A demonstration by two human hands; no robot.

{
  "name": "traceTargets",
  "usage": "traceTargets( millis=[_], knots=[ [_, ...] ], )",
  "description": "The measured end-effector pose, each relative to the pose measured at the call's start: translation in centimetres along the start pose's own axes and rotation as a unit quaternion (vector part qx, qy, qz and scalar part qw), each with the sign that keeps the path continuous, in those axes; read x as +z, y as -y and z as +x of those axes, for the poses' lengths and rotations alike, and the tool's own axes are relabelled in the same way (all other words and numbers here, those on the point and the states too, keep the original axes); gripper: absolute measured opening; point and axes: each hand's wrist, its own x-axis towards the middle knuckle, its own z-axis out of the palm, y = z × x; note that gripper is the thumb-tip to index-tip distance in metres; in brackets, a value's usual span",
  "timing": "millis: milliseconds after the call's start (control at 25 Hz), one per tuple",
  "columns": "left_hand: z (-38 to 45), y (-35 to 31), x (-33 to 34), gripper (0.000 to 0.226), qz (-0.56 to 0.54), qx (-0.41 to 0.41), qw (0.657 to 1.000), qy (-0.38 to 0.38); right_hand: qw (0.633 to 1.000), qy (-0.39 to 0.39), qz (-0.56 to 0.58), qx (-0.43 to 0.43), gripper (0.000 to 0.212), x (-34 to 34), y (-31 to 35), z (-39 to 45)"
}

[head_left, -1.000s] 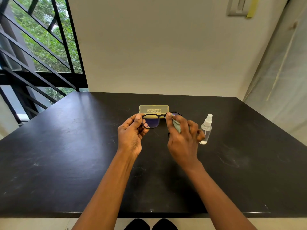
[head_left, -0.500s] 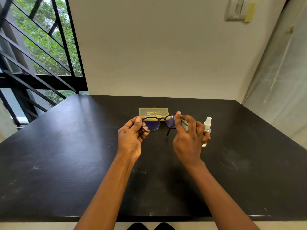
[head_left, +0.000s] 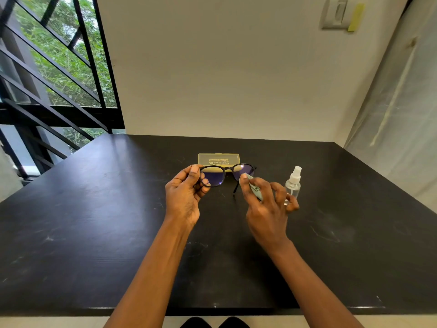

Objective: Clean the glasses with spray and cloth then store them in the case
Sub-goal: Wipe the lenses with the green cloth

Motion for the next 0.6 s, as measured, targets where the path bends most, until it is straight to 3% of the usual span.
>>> traceTargets(
  millis=[320, 600],
  knots=[
    [0.1, -0.1, 0.1, 0.016, -0.002, -0.003, 1.0, 0.004, 0.995, 0.008, 0.036, 0.097, 0.048, 0.5, -0.4, 2.1],
    [0.0, 0.0, 0.0, 0.014, -0.007, 0.008, 1.0, 0.004, 0.998, 0.016, 0.023, 0.059, 0.053, 0.4, 1.5, 3.2]
  ],
)
